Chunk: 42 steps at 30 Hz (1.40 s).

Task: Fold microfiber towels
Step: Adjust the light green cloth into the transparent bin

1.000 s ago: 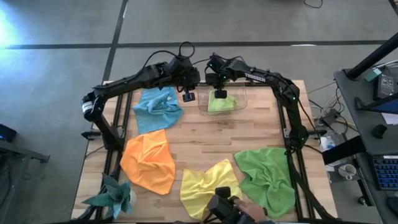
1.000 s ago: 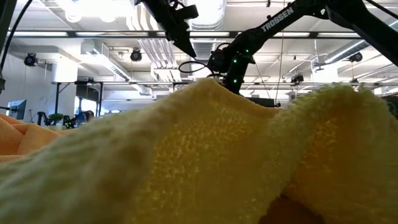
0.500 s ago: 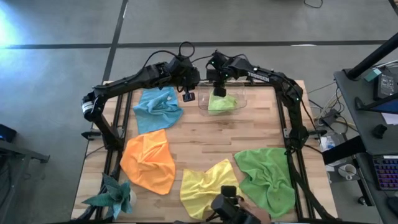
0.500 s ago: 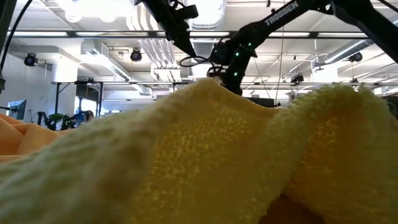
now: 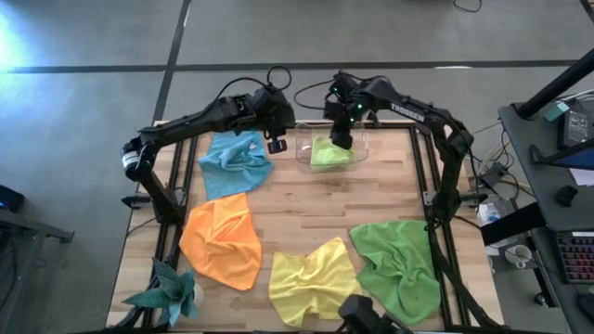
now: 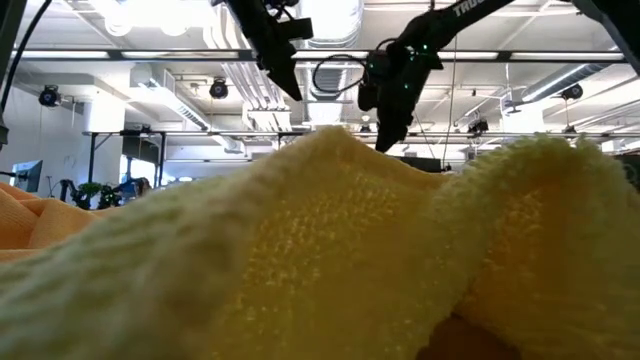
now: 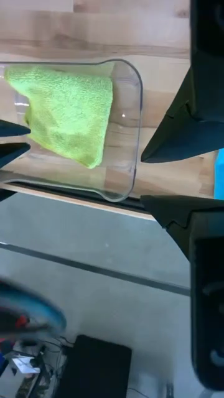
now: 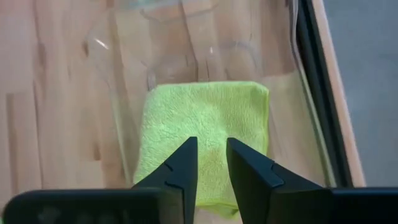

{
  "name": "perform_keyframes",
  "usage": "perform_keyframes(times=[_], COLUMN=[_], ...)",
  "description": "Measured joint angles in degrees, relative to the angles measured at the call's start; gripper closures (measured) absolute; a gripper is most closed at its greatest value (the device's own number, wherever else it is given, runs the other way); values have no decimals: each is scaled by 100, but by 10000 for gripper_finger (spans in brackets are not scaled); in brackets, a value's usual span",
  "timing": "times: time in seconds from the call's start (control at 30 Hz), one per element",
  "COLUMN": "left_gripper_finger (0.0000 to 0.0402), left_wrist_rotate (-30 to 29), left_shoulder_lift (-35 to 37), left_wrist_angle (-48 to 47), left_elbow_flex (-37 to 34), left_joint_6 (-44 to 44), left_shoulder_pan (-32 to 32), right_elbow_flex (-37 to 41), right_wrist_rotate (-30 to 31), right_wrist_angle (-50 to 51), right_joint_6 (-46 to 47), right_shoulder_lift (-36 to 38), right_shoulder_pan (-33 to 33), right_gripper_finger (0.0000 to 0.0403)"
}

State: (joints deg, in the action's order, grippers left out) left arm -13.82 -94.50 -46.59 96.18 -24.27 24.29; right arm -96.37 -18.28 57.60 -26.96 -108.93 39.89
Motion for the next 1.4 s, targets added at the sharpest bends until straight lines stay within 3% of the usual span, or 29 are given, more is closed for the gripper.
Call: perform_keyframes(times=[0.4, 0.97, 1.17, 1.4], left_gripper_finger=[323, 323, 323, 323], left_wrist_rotate=[0, 2, 2, 2], left_shoulder_lift=[0, -2, -2, -2], left_wrist_angle=[4, 54, 66, 66], left_elbow_flex=[0, 0, -2, -9], left_joint_6=[11, 154, 160, 162], left_shoulder_pan=[1, 1, 0, 0], right_elbow_flex=[539, 544, 491, 504], right_wrist_rotate=[-22, 55, 1325, 1594], right_wrist_angle=[-46, 25, -210, -793], right_joint_6=[-593, -1025, -759, -515], right_shoulder_lift=[-568, -1271, -1460, -1321], right_shoulder_pan=[27, 26, 28, 29], right_gripper_finger=[389, 394, 394, 394])
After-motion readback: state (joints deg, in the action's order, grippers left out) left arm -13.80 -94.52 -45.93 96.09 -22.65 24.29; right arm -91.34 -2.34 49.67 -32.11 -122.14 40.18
